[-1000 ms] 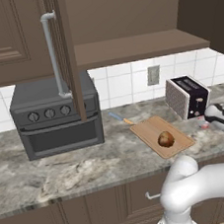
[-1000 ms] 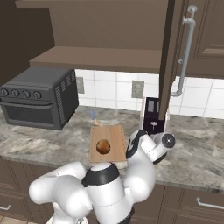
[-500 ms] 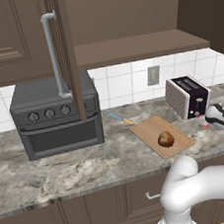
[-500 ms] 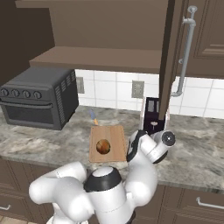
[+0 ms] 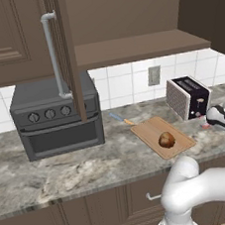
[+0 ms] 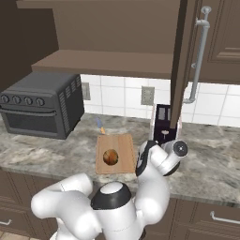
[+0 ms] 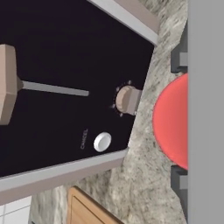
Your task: Pick the bread, place it on the cutting board, pick the jam, place it on the counter, and close the cabinet.
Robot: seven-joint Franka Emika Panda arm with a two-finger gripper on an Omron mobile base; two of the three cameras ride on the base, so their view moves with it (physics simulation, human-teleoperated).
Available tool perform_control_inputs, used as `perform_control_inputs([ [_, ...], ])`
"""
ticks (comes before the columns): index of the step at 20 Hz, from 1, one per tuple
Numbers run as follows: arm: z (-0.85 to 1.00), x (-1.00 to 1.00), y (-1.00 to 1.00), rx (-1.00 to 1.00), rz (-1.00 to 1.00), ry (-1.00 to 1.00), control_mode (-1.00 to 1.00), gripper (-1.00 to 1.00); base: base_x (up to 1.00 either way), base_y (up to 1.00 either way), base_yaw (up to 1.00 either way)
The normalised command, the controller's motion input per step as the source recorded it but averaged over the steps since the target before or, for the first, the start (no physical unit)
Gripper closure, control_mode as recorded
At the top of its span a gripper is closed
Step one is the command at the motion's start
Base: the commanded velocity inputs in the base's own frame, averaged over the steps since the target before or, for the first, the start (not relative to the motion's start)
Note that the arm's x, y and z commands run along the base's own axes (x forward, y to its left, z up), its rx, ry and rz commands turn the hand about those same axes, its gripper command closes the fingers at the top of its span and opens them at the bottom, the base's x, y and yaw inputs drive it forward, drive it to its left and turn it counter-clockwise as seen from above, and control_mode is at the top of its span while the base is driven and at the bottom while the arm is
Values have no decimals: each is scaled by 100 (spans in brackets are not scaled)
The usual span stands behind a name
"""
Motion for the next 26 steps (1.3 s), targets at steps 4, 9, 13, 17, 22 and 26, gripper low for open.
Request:
perform_control_inputs([
  [4,0,-4,0,0,0,0,-100,-100,0,0,0],
  [9,0,-5,0,0,0,0,-100,-100,0,0,0],
  [13,0,-10,0,0,0,1,-100,-100,0,0,0],
  [17,1,-16,0,0,0,0,-100,-100,0,0,0],
  [22,9,-17,0,0,0,0,-100,-100,0,0,0],
  [26,12,-27,-1,0,0,0,-100,-100,0,0,0],
])
